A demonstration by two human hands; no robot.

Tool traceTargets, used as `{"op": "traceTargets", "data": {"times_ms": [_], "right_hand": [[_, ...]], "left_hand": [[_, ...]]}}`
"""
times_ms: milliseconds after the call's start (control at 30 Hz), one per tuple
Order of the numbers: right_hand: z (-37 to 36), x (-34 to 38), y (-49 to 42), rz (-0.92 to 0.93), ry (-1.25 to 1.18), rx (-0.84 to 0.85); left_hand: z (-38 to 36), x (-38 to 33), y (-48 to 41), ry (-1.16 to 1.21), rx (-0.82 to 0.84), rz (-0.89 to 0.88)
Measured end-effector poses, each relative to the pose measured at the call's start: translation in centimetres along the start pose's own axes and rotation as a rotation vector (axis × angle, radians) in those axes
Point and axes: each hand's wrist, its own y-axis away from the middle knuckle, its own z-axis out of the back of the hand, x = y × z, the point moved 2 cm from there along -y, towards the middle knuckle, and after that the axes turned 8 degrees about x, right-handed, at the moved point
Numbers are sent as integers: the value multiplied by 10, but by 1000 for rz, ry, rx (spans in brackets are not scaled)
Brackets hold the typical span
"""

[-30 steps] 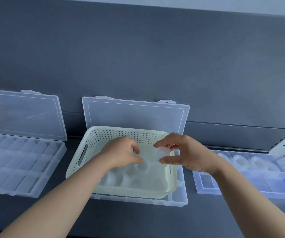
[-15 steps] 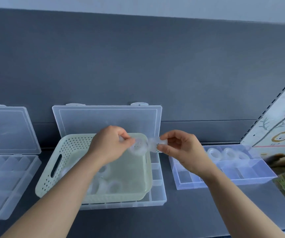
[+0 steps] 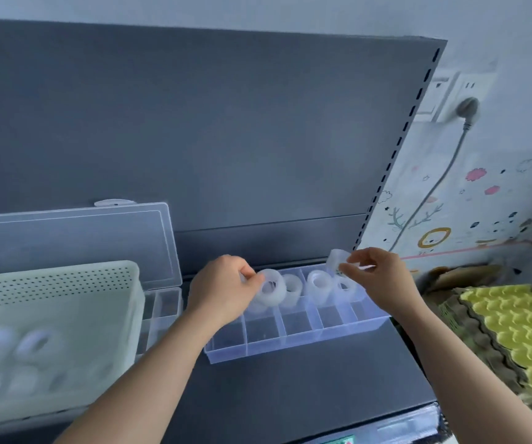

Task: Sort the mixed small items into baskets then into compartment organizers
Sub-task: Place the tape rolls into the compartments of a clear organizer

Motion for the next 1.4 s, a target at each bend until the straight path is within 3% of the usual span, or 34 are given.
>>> {"op": "traceTargets", "data": {"times_ms": [200, 567, 700, 800, 867, 1000, 1200, 1400], "right_hand": [[7, -49, -30, 46, 193, 85], [-10, -58, -42, 228, 506, 245], [-10, -27, -27, 369, 314, 152], [-34, 15, -9, 335, -17, 416], [-58, 34, -1, 281, -114, 580], [-93, 51, 1, 245, -155, 626], [-122, 64, 0, 303, -61, 641], [-155, 75, 11, 410, 187, 650]], "left_hand": [[-43, -11, -10, -19, 22, 102], [-58, -14, -8, -21, -36, 182], [-52, -2, 0, 48, -89, 199], [-43, 7, 10, 109, -156, 179], [-36, 8, 17, 114, -192, 154], [-24, 20, 29, 231, -237, 129], [-14, 65, 52, 499, -142, 276], [-9, 92, 70, 533, -321, 309]]}}
